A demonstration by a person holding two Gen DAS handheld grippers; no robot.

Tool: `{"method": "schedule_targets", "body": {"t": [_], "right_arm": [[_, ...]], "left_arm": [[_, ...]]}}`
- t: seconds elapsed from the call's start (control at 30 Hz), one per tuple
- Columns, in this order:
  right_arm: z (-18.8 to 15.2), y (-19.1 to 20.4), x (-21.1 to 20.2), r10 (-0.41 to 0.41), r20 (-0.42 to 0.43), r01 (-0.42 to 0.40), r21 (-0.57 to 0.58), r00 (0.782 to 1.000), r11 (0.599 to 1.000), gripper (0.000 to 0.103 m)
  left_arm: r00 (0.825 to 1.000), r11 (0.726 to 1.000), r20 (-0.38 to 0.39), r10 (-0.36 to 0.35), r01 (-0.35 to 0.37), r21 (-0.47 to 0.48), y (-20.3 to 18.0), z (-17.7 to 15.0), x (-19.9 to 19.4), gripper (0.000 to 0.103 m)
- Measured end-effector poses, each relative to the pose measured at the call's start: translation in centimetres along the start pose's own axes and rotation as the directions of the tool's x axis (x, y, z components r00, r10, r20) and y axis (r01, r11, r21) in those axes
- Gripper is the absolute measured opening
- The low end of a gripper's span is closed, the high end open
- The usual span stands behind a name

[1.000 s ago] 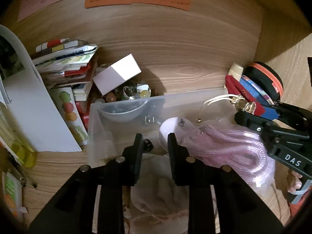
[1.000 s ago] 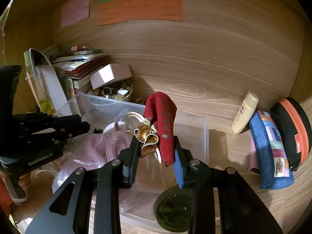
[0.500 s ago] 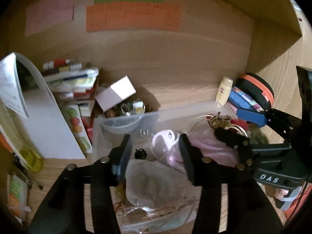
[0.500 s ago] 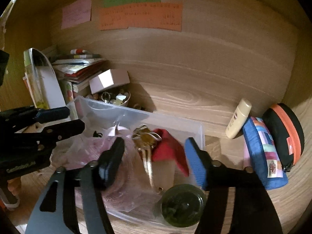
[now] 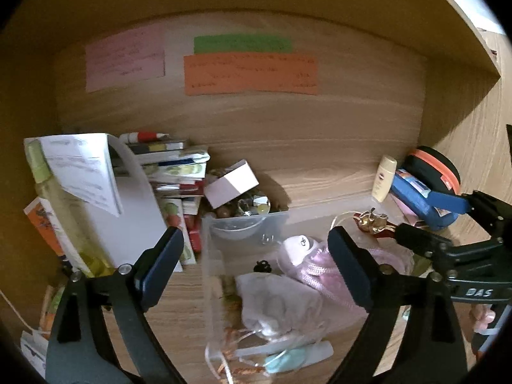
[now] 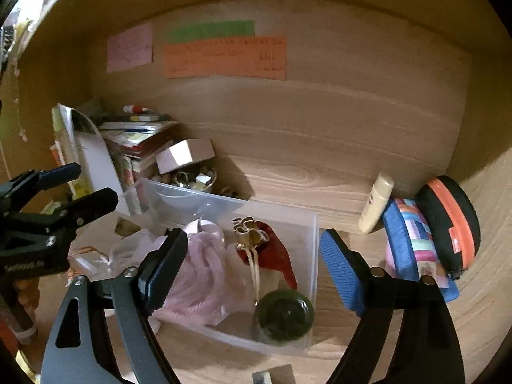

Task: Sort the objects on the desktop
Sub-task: 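Release the hair clip into the box with the left gripper while the right releases the red pouch, then withdraw both open grippers from the box toward the loose items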

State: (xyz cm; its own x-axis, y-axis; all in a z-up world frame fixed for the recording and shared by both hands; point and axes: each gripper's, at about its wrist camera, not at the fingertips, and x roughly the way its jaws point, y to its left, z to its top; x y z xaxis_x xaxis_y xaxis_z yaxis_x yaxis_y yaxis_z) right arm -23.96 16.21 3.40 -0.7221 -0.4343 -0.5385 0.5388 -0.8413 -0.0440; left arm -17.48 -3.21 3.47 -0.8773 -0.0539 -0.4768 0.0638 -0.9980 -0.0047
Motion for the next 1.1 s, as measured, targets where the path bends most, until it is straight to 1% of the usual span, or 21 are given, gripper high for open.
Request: {"method": "schedule_targets", "body": {"t": [0.1,0.2,0.27,0.37,0.47,0.53,0.6,0.73,0.87,0.93,1.03,1.1], "right_arm": [[-0.3,0.1,-1.4,0.02,0.01,-0.02,0.005,1.0,1.0,0.087],[-1.0,0.2,-2.9,0.011,0.025,-0.011,-0.001,1.0,1.0,0.091],[-1.5,0.2,-3.9,0.004,0.03,-0.004,-0.007,1.0,1.0,0.096],[-2.4,0.2,-5.0,-0.004,0.03,0.004,-0.015,1.0,1.0,0.097],[-3.3,0.4,-5.8,-0.007,0.019,0.007,-0.034,1.0,0.999,0.097],[-4.0,0.5,-6.2,-0.018,0.007,0.019,-0.049,1.0,0.999,0.097],[-4.9,0.5,-6.5,-0.028,-0.008,0.027,-0.062,1.0,0.998,0.097],[-6.8,-0.1,-6.3,-0.05,-0.049,0.048,-0.049,0.998,0.998,0.097],[-9.0,-0.9,-5.4,-0.062,-0.118,0.059,-0.026,0.991,0.998,0.097],[-9.8,-1.5,-5.0,-0.062,-0.15,0.06,-0.018,0.987,0.998,0.097],[-10.6,-2.0,-4.5,-0.053,-0.187,0.051,-0.014,0.981,0.999,0.097],[-11.1,-2.1,-4.2,-0.047,-0.207,0.046,-0.012,0.977,0.999,0.097]], "left_arm": [[1.0,1.0,0.0,-0.005,0.005,-0.017,0.6,-0.1,-1.0,0.095],[1.0,1.0,0.004,0.0,0.0,-0.015,0.9,-0.5,-1.9,0.095],[1.0,1.0,0.006,0.007,-0.007,-0.002,1.0,-0.8,-2.5,0.095],[1.0,1.0,0.006,0.019,-0.019,0.016,1.0,-1.5,-3.3,0.095],[1.0,1.0,-0.006,0.014,-0.014,0.02,1.2,-2.1,-4.1,0.096],[1.0,1.0,-0.023,0.007,-0.007,0.021,1.6,-2.7,-4.4,0.096],[0.998,1.0,-0.056,-0.011,0.012,0.024,1.8,-3.5,-4.6,0.096],[0.991,0.999,-0.129,-0.025,0.029,0.03,1.7,-5.6,-4.3,0.096],[0.977,0.998,-0.213,-0.034,0.046,0.048,1.1,-8.0,-3.4,0.096],[0.966,0.997,-0.256,-0.04,0.054,0.046,1.0,-9.1,-2.7,0.096],[0.939,0.996,-0.335,-0.083,0.086,-0.004,0.7,-10.5,-1.2,0.096],[0.92,0.993,-0.374,-0.115,0.108,-0.04,0.4,-11.2,-0.5,0.096]]}}
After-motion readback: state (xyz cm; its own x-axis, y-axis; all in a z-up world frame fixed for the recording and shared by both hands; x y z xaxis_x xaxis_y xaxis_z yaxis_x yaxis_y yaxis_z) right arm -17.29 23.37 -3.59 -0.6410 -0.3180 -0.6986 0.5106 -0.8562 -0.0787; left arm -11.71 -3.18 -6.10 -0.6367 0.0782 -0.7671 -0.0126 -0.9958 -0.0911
